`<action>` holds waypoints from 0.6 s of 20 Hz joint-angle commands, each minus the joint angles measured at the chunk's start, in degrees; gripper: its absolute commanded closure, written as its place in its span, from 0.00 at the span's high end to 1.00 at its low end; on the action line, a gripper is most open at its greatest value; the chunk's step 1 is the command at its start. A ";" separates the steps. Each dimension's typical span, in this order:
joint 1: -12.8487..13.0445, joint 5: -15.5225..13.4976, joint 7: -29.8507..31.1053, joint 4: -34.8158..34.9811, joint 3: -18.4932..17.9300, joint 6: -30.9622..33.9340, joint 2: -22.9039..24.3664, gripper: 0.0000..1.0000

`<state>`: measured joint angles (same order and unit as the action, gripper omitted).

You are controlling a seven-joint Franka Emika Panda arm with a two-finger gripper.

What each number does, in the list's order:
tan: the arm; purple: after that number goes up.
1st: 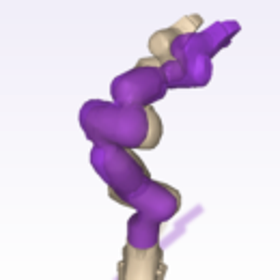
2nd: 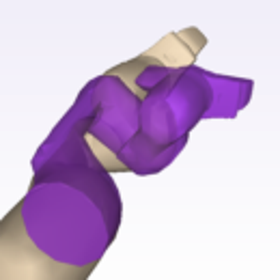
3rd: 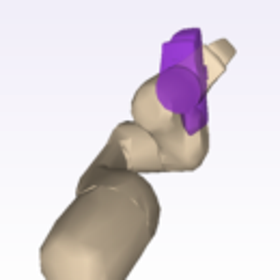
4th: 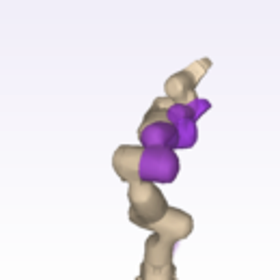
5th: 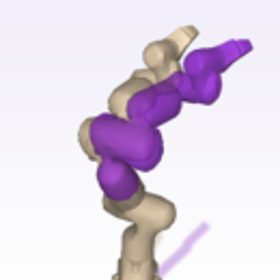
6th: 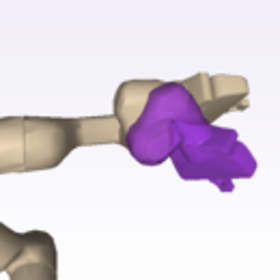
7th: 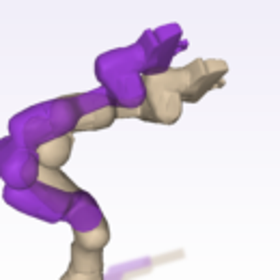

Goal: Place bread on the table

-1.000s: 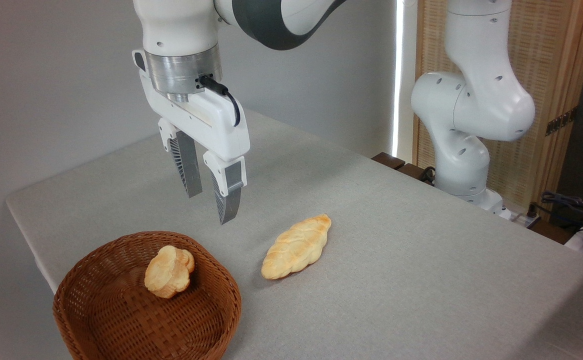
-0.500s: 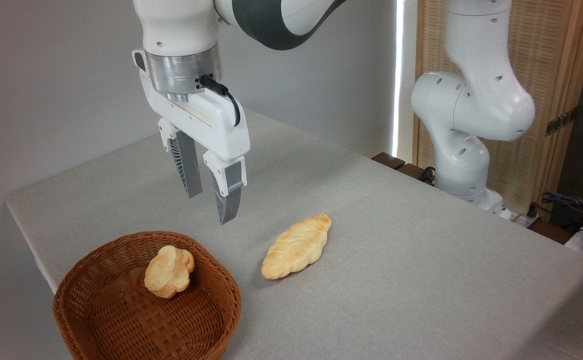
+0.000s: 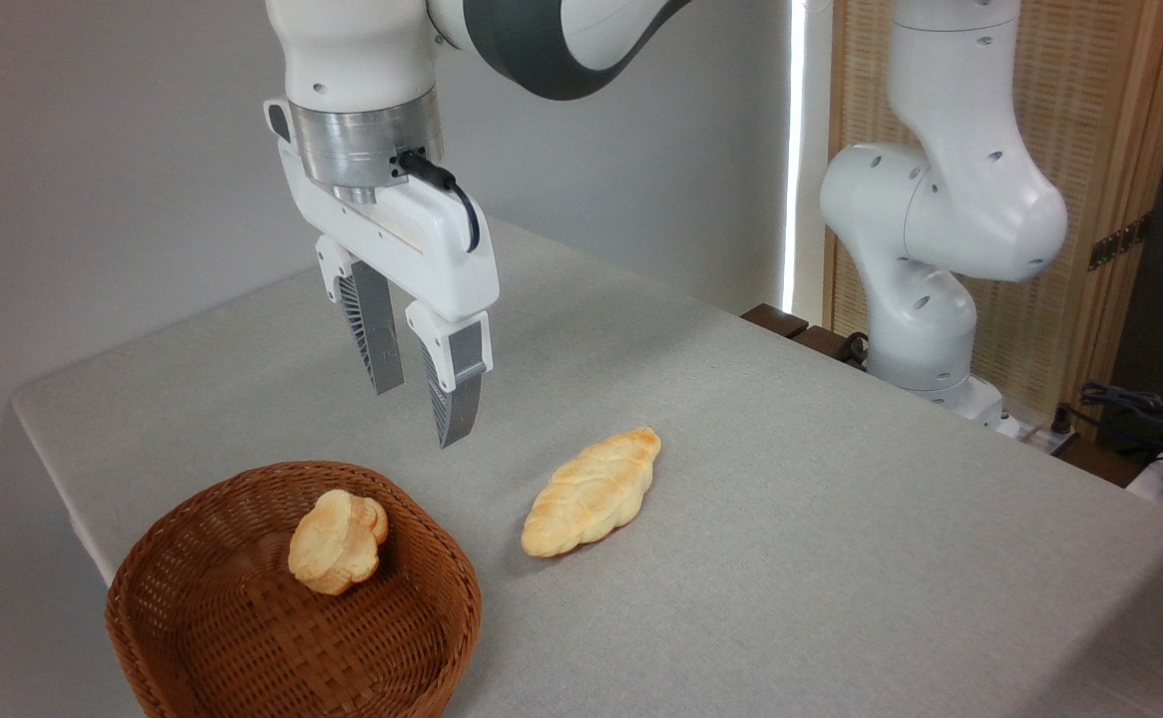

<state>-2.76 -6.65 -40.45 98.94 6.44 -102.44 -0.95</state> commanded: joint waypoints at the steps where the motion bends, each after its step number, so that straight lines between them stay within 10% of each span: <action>1: -0.05 0.58 -0.24 -0.06 -0.12 0.84 0.43 1.00; 12: -0.05 0.32 -0.15 0.02 0.32 1.01 -0.01 1.00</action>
<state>-2.77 -6.65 -40.45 98.96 6.45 -102.39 -0.93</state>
